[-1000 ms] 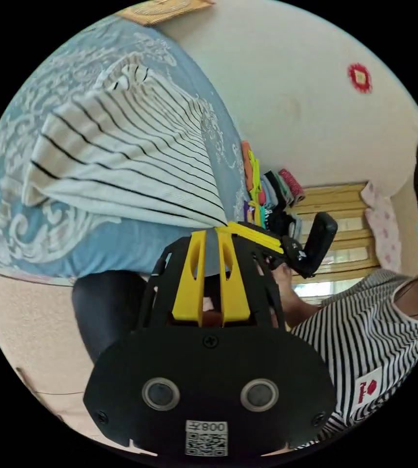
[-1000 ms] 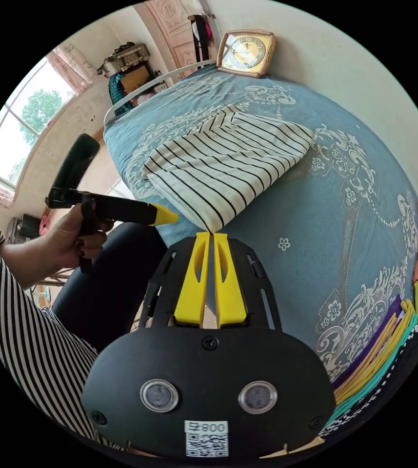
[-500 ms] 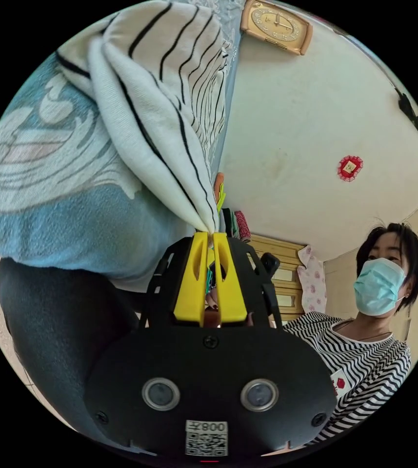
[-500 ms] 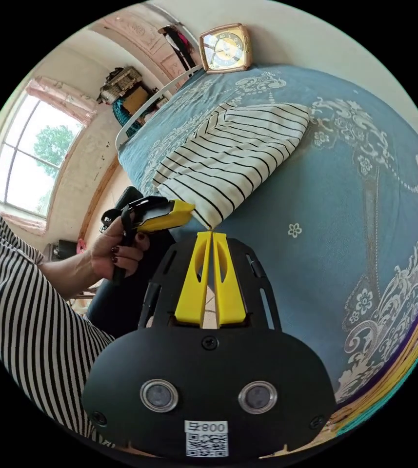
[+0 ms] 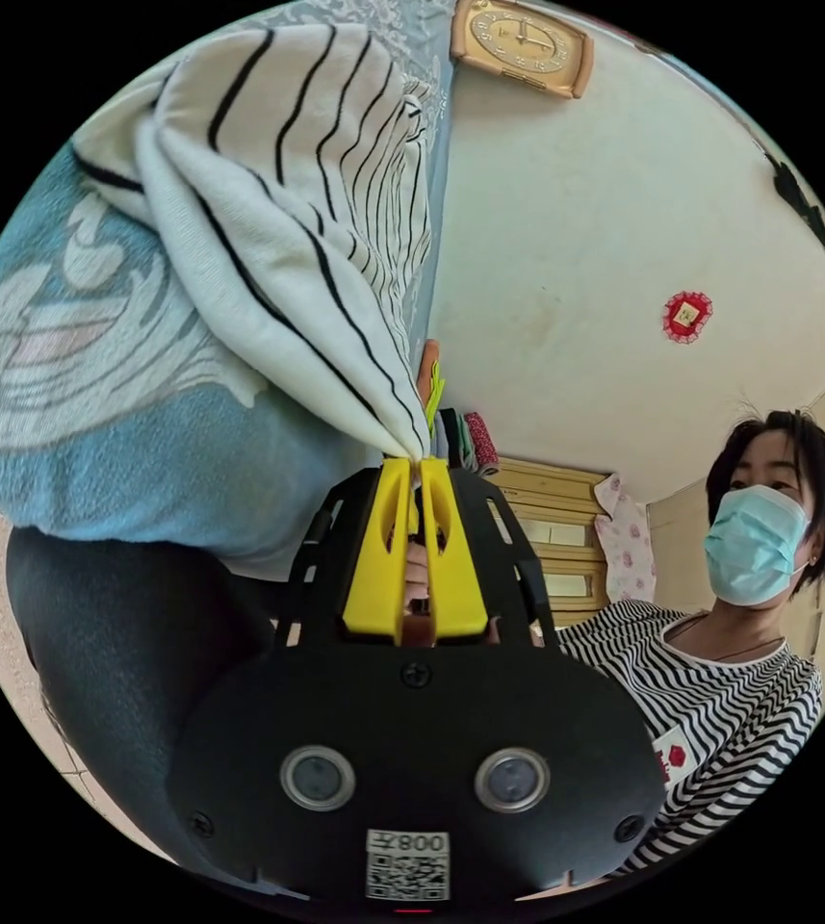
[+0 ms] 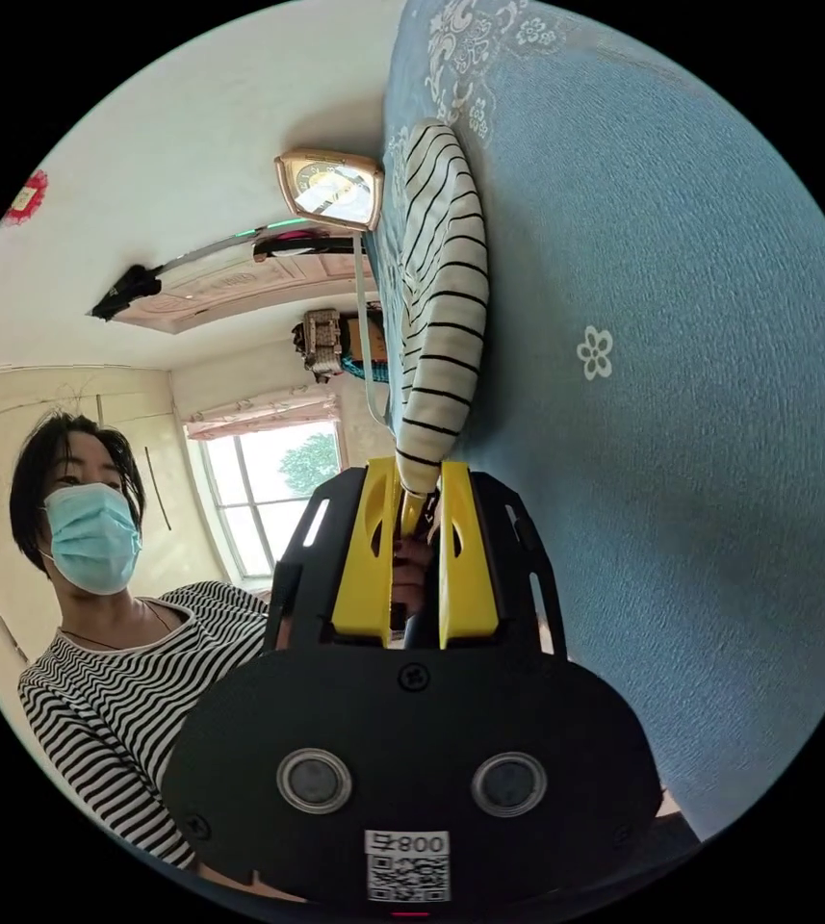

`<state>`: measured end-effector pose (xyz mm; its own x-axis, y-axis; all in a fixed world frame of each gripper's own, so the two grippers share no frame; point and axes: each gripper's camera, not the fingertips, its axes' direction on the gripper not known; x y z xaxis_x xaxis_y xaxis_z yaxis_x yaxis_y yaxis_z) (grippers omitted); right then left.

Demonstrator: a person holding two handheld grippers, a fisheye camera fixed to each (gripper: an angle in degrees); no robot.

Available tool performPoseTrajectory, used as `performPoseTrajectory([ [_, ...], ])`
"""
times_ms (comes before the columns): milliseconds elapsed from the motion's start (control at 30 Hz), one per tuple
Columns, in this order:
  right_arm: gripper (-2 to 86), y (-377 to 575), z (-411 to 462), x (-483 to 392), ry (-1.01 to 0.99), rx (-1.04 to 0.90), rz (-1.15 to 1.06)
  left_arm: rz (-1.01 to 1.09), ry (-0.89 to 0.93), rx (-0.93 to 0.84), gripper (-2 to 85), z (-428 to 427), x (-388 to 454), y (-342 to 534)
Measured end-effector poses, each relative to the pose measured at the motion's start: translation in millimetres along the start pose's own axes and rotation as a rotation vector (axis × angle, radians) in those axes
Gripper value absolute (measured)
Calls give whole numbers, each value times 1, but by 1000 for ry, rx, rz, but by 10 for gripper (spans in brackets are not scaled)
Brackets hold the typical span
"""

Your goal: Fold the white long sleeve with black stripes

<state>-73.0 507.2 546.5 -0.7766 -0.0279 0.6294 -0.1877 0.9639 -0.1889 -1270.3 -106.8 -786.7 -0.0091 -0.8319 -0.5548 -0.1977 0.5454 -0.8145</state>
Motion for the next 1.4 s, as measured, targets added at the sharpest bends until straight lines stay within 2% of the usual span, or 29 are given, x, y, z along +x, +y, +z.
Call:
performPoseTrajectory([
  [200,86,-11,-9,-9,48,-34,26,10,-3,7,23,-7,8,-5],
  [400,86,-18,-17,-17,-4,-19,45,0,10,-1,28,-7,5,-9],
  [633,43,-23,-7,-42,-72,-6,43,57,-38,18,53,-22,16,-10],
  [1100,25,-47,20,-165,-97,-22,-76,-54,62,379,118,-108,-56,-11],
  [1400,22,-40,48,-213,-105,-20,-52,-78,115,437,88,-93,-114,-26],
])
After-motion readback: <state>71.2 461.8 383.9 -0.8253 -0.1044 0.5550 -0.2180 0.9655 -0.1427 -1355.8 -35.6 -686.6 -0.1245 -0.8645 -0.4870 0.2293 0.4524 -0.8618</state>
